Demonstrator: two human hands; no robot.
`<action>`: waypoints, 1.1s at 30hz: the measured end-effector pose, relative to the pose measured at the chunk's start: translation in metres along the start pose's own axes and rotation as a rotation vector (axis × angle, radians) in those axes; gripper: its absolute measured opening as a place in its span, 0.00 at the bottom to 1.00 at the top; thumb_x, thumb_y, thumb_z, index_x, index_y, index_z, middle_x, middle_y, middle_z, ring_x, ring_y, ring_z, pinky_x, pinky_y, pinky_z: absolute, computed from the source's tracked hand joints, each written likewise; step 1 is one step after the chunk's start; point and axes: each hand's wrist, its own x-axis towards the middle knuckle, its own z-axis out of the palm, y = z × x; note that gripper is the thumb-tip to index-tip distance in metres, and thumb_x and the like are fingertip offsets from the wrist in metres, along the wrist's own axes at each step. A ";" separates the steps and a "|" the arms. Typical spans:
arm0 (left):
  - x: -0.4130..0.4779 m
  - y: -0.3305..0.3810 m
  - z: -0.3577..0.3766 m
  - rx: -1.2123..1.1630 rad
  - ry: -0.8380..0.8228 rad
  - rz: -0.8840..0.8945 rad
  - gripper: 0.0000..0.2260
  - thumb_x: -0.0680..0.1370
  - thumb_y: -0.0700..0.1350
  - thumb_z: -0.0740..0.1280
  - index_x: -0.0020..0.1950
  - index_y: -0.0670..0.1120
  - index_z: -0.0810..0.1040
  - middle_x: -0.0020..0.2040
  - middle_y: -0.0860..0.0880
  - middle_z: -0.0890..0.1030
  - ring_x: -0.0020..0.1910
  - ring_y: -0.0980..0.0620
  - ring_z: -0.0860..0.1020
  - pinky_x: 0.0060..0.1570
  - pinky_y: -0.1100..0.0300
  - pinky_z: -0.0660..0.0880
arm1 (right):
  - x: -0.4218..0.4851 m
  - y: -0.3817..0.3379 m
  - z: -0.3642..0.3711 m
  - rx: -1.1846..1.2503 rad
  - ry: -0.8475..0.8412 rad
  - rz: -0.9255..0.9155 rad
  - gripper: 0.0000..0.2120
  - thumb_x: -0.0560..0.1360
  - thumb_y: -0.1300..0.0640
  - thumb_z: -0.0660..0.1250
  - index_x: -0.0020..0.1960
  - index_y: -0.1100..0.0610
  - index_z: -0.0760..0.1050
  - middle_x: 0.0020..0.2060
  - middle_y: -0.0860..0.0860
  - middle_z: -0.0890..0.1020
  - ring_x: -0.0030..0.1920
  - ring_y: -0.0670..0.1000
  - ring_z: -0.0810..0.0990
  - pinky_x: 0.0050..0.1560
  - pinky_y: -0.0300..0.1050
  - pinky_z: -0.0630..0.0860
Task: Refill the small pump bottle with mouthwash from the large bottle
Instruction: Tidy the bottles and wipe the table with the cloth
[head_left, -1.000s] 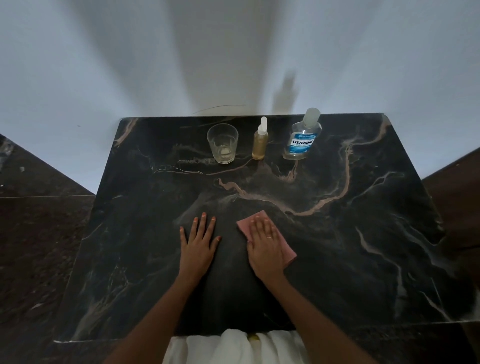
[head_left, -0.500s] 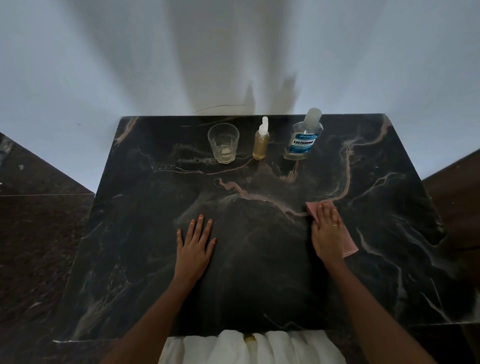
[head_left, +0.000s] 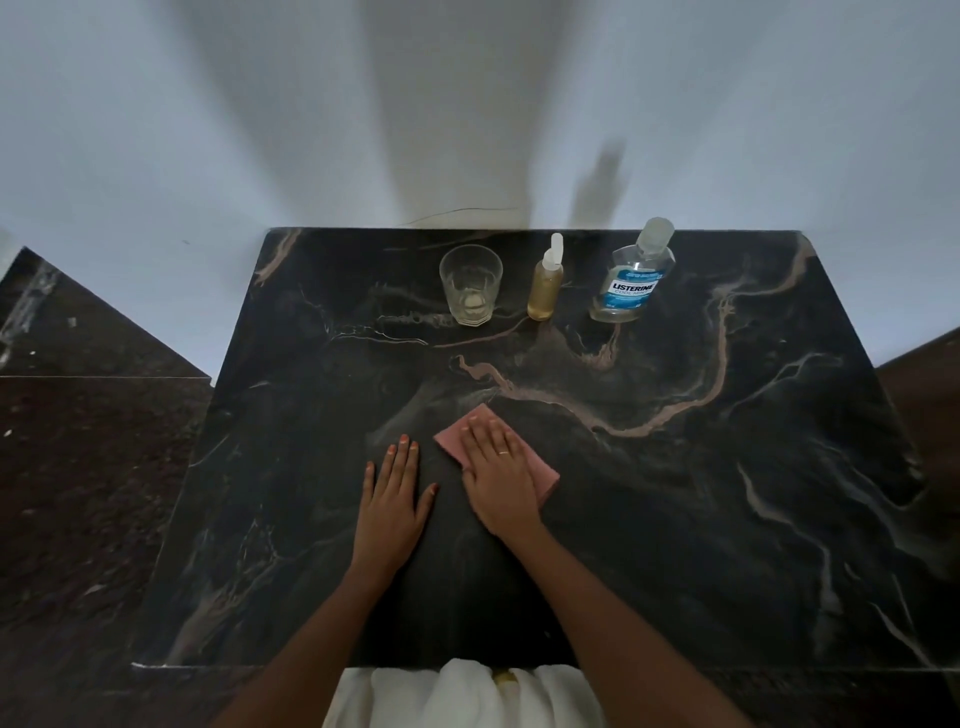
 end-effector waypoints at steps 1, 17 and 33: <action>0.000 -0.001 0.000 -0.005 0.003 0.001 0.33 0.73 0.62 0.37 0.74 0.46 0.45 0.76 0.48 0.49 0.72 0.55 0.41 0.72 0.54 0.38 | -0.004 0.007 -0.001 -0.023 -0.014 -0.061 0.26 0.79 0.53 0.50 0.74 0.54 0.46 0.75 0.51 0.50 0.74 0.50 0.44 0.70 0.46 0.35; -0.001 -0.003 0.001 -0.039 0.046 0.019 0.32 0.75 0.63 0.40 0.74 0.47 0.49 0.75 0.51 0.49 0.73 0.57 0.44 0.72 0.54 0.40 | -0.022 0.089 -0.030 0.035 0.149 0.492 0.25 0.80 0.54 0.50 0.74 0.57 0.46 0.74 0.56 0.51 0.74 0.56 0.48 0.72 0.50 0.41; 0.002 -0.006 0.005 -0.087 0.092 0.038 0.24 0.80 0.52 0.54 0.74 0.45 0.53 0.76 0.48 0.54 0.72 0.57 0.46 0.73 0.53 0.42 | -0.061 0.077 -0.017 0.012 0.051 0.122 0.25 0.79 0.53 0.51 0.73 0.51 0.46 0.74 0.49 0.52 0.73 0.48 0.46 0.70 0.44 0.39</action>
